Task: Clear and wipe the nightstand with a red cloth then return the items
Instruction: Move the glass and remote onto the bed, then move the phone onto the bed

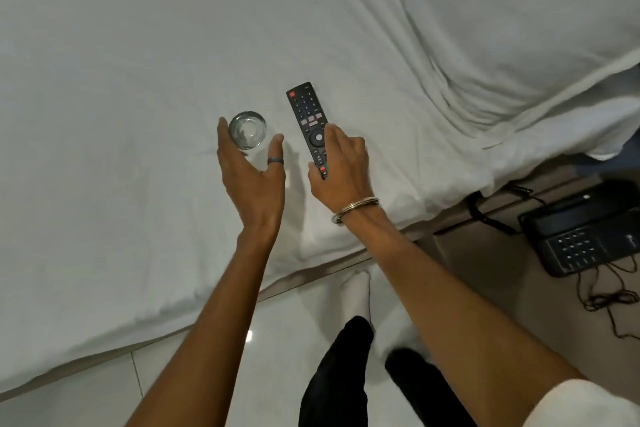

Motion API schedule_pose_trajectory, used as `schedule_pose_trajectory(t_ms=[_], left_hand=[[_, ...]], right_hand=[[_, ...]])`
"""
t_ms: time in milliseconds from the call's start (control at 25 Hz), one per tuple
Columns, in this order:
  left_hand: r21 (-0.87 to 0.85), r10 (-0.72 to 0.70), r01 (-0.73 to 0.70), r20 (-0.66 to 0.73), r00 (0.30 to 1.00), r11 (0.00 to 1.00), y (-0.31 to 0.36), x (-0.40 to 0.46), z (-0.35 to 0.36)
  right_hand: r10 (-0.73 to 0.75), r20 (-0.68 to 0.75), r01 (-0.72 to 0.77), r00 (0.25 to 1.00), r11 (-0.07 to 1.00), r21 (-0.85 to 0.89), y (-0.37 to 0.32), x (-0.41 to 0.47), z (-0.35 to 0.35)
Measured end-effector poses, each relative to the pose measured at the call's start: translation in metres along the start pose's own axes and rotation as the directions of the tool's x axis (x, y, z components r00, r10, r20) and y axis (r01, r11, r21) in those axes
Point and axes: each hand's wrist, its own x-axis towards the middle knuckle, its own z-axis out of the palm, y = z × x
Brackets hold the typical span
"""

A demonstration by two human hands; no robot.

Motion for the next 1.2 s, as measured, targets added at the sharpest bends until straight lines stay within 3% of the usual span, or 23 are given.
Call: schedule_pose_trajectory(t_ms=[120, 200, 280, 440, 560, 640, 720, 800, 880, 1000, 1080, 1200], left_hand=[[0.084, 0.052, -0.044, -0.089, 0.995, 0.996, 0.008, -0.02, 0.005], [0.196, 0.286, -0.264, -0.089, 0.954, 0.944, 0.013, -0.043, 0.018], [0.214, 0.504, -0.508, 0.079, 0.86, 0.834, 0.015, -0.076, 0.044], [0.003, 0.67, -0.747, 0.441, 0.597, 0.664, 0.036, -0.145, 0.12], [-0.127, 0.681, -0.848, 0.661, 0.314, 0.514, 0.061, -0.192, 0.19], [-0.2, 0.597, -0.878, 0.793, 0.116, 0.436, 0.075, -0.221, 0.237], [-0.249, 0.473, -0.883, 0.88, -0.035, 0.398, 0.083, -0.245, 0.283], [-0.244, 0.344, -0.903, 0.931, -0.117, 0.353, 0.089, -0.264, 0.326], [-0.201, 0.202, -0.913, 0.97, -0.135, 0.356, 0.092, -0.277, 0.362], [-0.139, 0.099, -0.837, 0.99, -0.101, 0.529, 0.092, -0.29, 0.401], [-0.07, 0.089, -0.753, 0.996, -0.015, 0.654, 0.09, -0.298, 0.414], [0.066, 0.064, -0.601, 0.979, 0.193, 0.797, 0.092, -0.313, 0.412]], right_hand=[[-0.013, -0.025, 0.01, 1.0, 0.995, -0.098, 0.005, -0.003, -0.01], [-0.025, -0.139, 0.009, 0.99, 0.994, -0.112, 0.018, -0.016, -0.03], [-0.018, -0.252, -0.014, 0.967, 0.992, -0.127, 0.045, -0.036, -0.056], [0.165, -0.376, -0.261, 0.912, 0.94, -0.22, 0.139, -0.09, -0.115], [0.435, -0.399, -0.539, 0.807, 0.819, -0.198, 0.222, -0.135, -0.15], [0.588, -0.417, -0.696, 0.693, 0.696, -0.175, 0.271, -0.163, -0.165], [0.72, -0.408, -0.809, 0.562, 0.581, -0.09, 0.312, -0.18, -0.175], [0.829, -0.352, -0.871, 0.434, 0.487, 0.072, 0.346, -0.187, -0.182], [0.906, -0.275, -0.874, 0.322, 0.397, 0.282, 0.376, -0.188, -0.182], [0.99, -0.069, -0.838, 0.123, 0.14, 0.528, 0.417, -0.186, -0.177], [0.998, 0.03, -0.846, 0.056, 0.032, 0.532, 0.433, -0.183, -0.173], [0.999, 0.009, -0.76, 0.046, 0.029, 0.649, 0.437, -0.184, -0.174]])
